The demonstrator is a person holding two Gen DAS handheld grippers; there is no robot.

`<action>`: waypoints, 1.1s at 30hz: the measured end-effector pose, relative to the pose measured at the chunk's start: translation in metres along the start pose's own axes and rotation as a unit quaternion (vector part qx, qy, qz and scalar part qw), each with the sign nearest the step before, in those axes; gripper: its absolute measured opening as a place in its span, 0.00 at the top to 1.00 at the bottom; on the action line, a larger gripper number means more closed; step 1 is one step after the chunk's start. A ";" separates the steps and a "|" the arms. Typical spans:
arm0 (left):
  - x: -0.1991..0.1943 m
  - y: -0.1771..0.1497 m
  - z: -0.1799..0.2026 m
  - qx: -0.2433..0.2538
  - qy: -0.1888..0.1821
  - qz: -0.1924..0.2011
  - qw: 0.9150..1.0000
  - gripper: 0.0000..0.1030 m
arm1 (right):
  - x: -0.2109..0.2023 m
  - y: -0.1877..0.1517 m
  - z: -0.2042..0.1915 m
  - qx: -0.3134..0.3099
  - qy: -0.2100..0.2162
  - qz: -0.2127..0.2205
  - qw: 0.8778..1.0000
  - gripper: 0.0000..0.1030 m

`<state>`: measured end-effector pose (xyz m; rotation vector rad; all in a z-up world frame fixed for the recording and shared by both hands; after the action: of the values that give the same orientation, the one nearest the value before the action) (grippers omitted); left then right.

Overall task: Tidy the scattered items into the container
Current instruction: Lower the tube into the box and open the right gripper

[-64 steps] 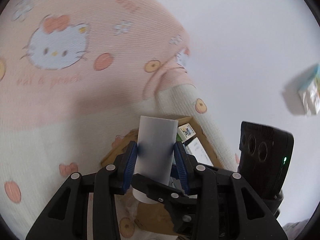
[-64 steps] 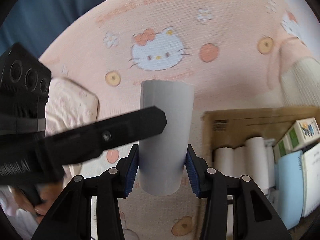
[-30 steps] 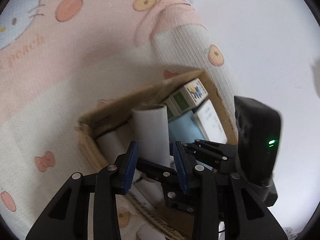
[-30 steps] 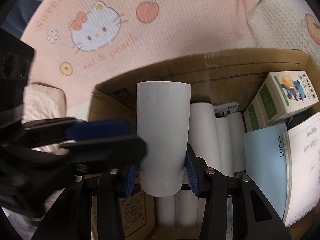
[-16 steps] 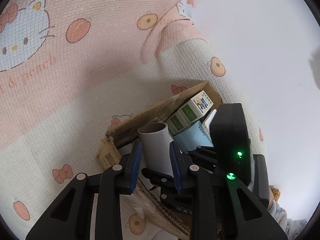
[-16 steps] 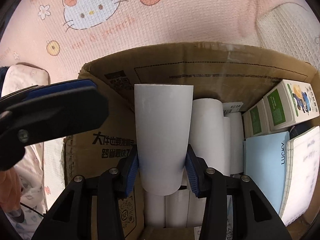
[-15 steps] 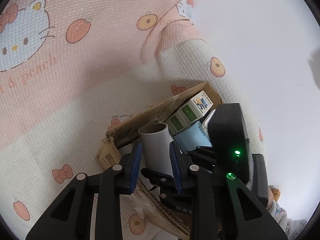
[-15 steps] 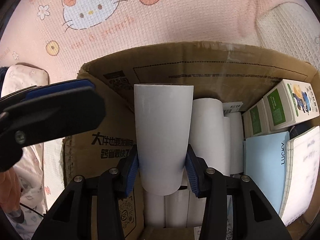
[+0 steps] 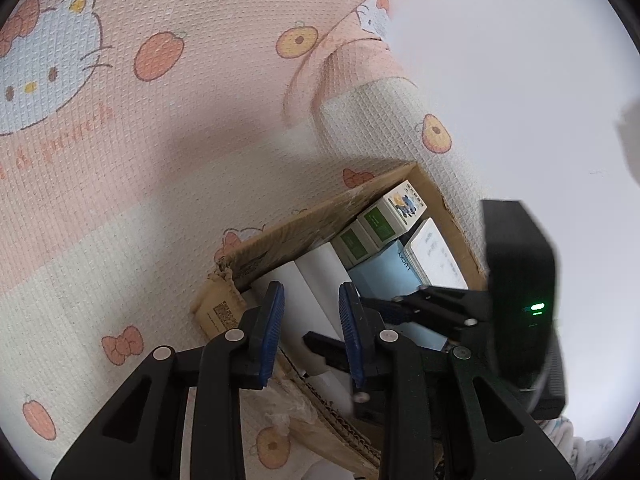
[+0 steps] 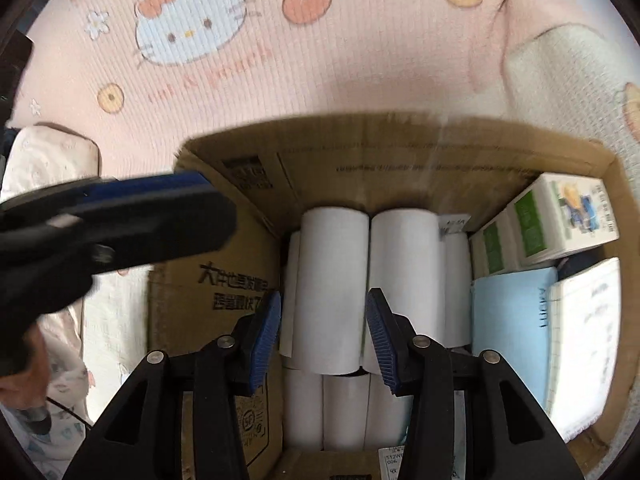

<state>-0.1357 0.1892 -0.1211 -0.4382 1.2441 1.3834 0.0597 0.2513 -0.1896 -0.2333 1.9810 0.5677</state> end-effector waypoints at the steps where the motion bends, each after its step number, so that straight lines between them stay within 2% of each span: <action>1: 0.000 -0.001 0.001 0.001 0.000 -0.001 1.000 0.69 | -0.004 -0.001 0.000 -0.003 0.000 0.001 1.000 0.60; 8: -0.006 0.000 0.014 0.030 0.006 0.005 1.000 0.69 | -0.028 -0.017 0.010 0.005 -0.025 0.006 1.000 0.60; 14: 0.010 -0.008 0.034 0.061 0.018 -0.022 0.998 0.69 | -0.035 -0.044 0.018 0.031 -0.026 -0.011 0.999 0.60; 17: 0.017 -0.011 0.043 0.065 0.005 -0.043 0.997 0.73 | -0.030 -0.053 0.019 0.034 -0.007 -0.015 0.999 0.60; 19: 0.021 -0.011 0.047 0.061 0.000 -0.056 0.997 0.78 | -0.017 -0.053 0.008 0.040 0.022 -0.005 0.999 0.72; 20: 0.023 -0.010 0.048 0.062 0.006 -0.062 0.996 0.78 | -0.016 -0.053 0.009 0.044 0.030 -0.007 0.999 0.72; 25: 0.041 -0.010 0.054 0.083 0.038 -0.099 0.991 0.78 | -0.012 -0.049 0.020 0.037 -0.019 -0.008 0.999 0.73; 28: 0.048 -0.010 0.057 0.091 0.054 -0.110 0.988 0.78 | -0.013 -0.048 0.023 0.036 -0.009 -0.006 0.999 0.73; 33: 0.049 -0.008 0.057 0.080 0.049 -0.108 0.990 0.78 | -0.019 -0.051 0.031 0.042 0.007 0.002 0.999 0.73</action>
<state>-0.1194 0.2589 -0.1449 -0.5190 1.3352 1.0815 0.1134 0.2206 -0.1990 -0.1816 2.0151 0.4844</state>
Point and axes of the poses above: each gripper's, at about its wrist camera, not at the fingertips, and x roughly the way its jaws point, z to its right, y to its top, the point moved 7 cm from there along x, roughly the way its jaws point, and after that the axes turned 13 degrees about y, right-handed, at the moved point
